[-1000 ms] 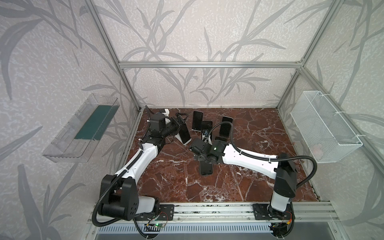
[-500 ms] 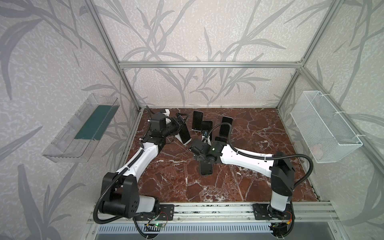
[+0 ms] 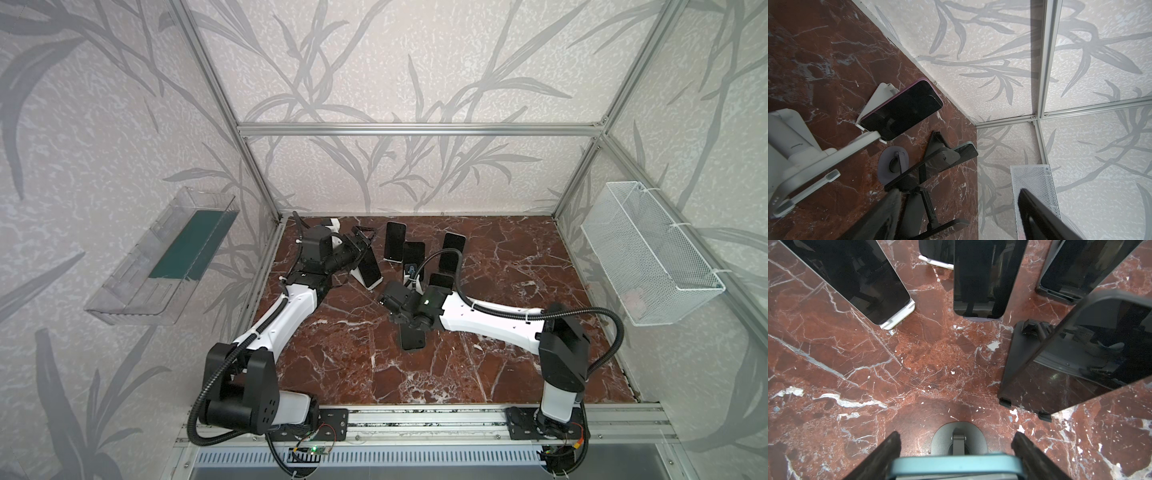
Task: Remove the phone from the phone stand
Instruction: 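Close right gripper on the top edge of the teal-cased phone, then lift the teal-cased phone up off the black stand with right gripper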
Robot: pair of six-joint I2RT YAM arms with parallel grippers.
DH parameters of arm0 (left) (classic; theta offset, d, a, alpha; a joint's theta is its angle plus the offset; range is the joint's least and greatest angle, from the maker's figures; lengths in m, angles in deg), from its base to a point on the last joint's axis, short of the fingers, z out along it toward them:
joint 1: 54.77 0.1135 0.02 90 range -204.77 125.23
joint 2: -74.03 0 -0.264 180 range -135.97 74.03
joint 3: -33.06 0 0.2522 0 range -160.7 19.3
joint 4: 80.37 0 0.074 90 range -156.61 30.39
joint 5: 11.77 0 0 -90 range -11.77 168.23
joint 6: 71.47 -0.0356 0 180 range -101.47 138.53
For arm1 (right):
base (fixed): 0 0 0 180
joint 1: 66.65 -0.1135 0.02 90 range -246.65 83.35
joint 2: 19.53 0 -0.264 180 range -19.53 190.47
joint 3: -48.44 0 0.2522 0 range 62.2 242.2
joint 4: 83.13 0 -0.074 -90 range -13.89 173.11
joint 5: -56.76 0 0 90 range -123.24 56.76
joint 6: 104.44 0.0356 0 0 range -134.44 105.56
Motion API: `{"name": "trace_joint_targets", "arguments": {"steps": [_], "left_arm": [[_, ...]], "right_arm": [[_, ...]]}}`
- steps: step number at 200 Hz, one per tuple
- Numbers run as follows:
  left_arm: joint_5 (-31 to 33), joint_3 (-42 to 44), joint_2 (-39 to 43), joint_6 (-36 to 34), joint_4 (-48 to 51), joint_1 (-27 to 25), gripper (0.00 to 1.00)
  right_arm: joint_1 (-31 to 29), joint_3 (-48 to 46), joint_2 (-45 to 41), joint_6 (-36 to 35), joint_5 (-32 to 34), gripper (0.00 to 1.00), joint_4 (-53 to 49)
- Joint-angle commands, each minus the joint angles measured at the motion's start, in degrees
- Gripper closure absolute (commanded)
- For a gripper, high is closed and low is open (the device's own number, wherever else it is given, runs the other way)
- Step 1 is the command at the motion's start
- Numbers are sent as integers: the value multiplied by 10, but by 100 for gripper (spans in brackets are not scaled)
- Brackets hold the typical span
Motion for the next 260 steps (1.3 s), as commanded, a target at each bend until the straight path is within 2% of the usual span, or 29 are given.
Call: {"name": "trace_joint_targets", "arguments": {"steps": [1, 25, 99, 176, 260], "left_arm": [[-11, 7, -5, 10, -15, -3, 11], [-12, 7, -5, 10, -17, -3, 11], [-14, 8, -6, 11, -22, -3, 12], [-19, 14, -10, 16, -47, -8, 12], [-26, 21, -4, 27, -73, -26, 12]], "right_arm": [[2, -8, -10, -3, 12, 20, 10], [2, -16, -17, -9, 11, 25, 22], [1, -27, -45, -33, 14, 30, 34], [-11, -36, -82, -73, 32, 32, 40], [-11, -40, -163, -113, 70, 33, 9]]}}
